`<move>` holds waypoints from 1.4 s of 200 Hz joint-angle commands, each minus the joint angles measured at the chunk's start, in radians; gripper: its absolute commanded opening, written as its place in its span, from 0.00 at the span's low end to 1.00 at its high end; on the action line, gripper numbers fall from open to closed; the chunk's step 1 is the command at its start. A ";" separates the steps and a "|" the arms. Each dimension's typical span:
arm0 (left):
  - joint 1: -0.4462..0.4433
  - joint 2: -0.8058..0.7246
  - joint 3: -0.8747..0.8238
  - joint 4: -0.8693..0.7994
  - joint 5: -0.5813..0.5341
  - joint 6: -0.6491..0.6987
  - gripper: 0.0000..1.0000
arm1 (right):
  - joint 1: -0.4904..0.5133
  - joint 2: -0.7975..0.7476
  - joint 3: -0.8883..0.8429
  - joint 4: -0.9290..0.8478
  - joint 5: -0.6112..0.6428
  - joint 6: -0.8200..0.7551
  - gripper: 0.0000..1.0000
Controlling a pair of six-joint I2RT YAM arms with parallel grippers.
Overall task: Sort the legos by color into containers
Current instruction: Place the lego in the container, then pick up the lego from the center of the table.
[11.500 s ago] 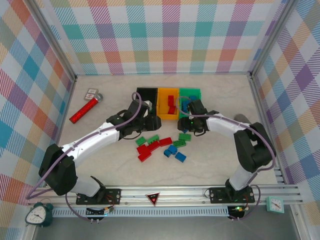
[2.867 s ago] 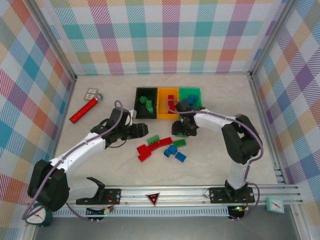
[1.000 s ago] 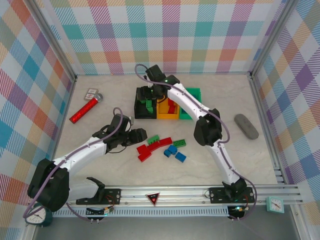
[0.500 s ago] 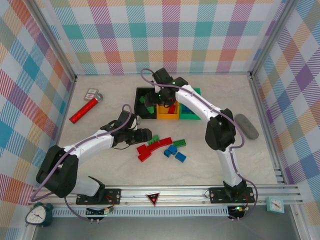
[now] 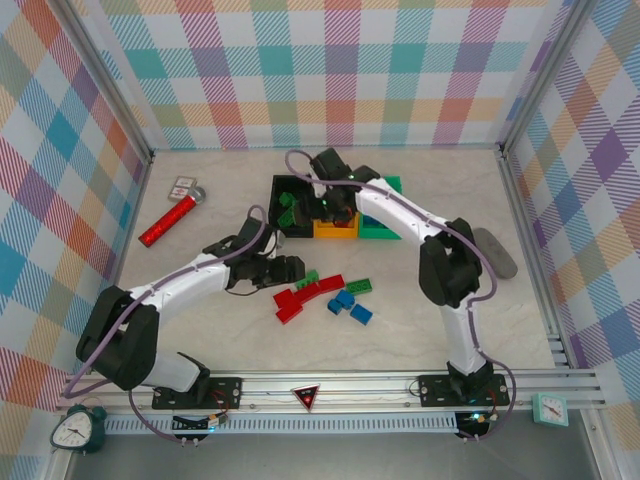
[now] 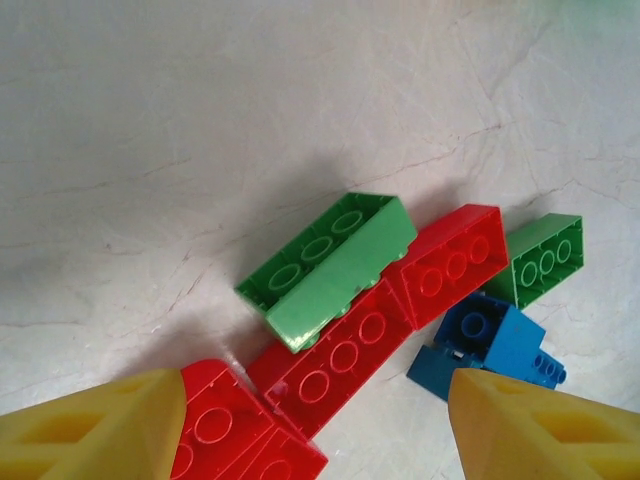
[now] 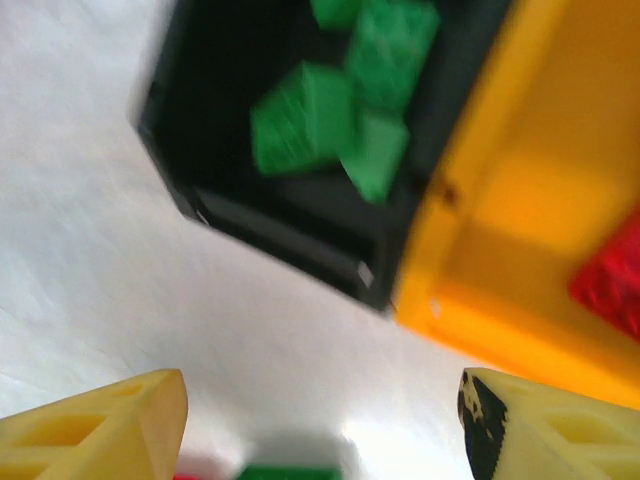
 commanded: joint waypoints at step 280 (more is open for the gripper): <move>-0.211 0.530 0.545 -0.460 -0.275 -0.474 0.76 | -0.106 -0.773 -0.971 0.227 0.154 0.062 0.74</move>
